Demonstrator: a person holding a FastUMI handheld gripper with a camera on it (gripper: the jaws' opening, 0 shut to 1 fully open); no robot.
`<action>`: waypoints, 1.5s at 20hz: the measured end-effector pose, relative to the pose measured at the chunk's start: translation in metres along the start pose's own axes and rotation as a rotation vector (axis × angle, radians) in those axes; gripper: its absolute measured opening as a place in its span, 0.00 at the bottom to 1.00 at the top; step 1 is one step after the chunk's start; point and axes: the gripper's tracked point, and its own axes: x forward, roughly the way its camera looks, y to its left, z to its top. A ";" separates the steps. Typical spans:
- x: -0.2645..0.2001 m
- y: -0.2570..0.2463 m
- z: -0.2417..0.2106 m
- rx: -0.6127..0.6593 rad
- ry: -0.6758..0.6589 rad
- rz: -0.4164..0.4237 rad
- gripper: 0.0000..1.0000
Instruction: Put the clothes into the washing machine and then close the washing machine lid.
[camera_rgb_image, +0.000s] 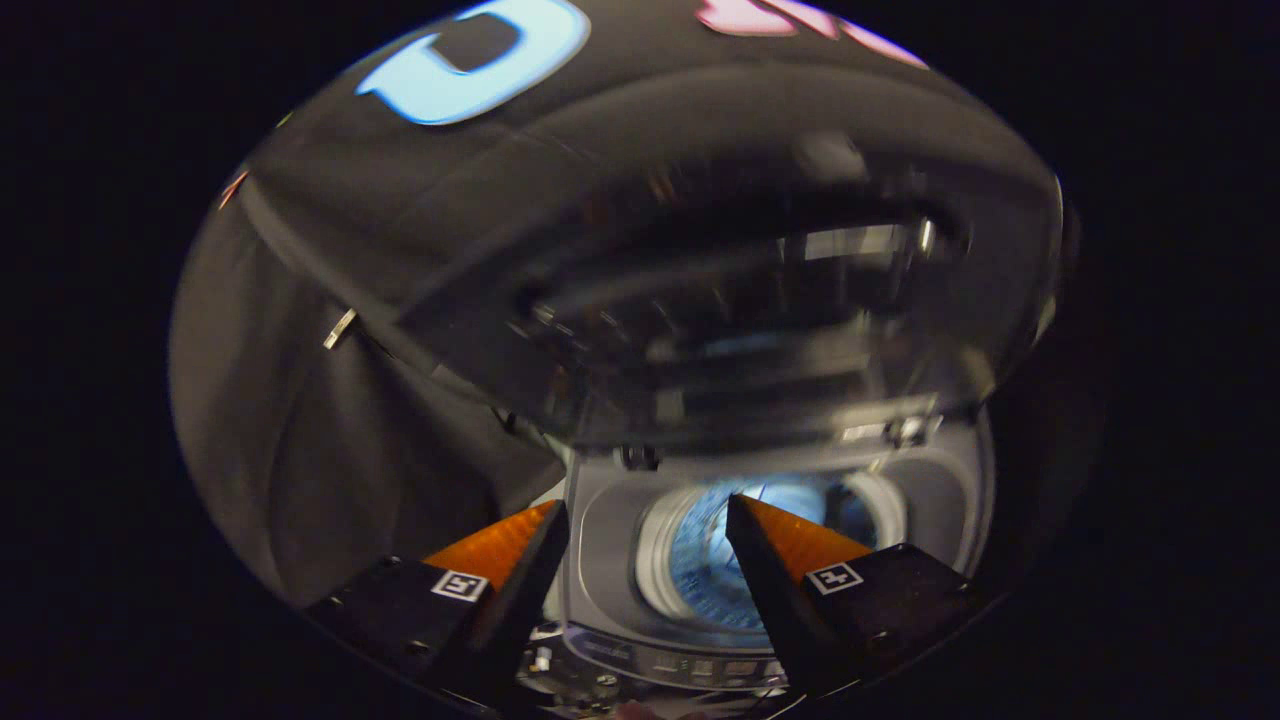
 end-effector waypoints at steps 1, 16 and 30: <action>-0.003 -0.001 0.008 -0.071 -0.047 -0.031 0.99; -0.078 0.026 0.164 -0.298 -0.522 -0.127 0.99; -0.063 0.003 0.151 -0.279 -0.487 -0.137 1.00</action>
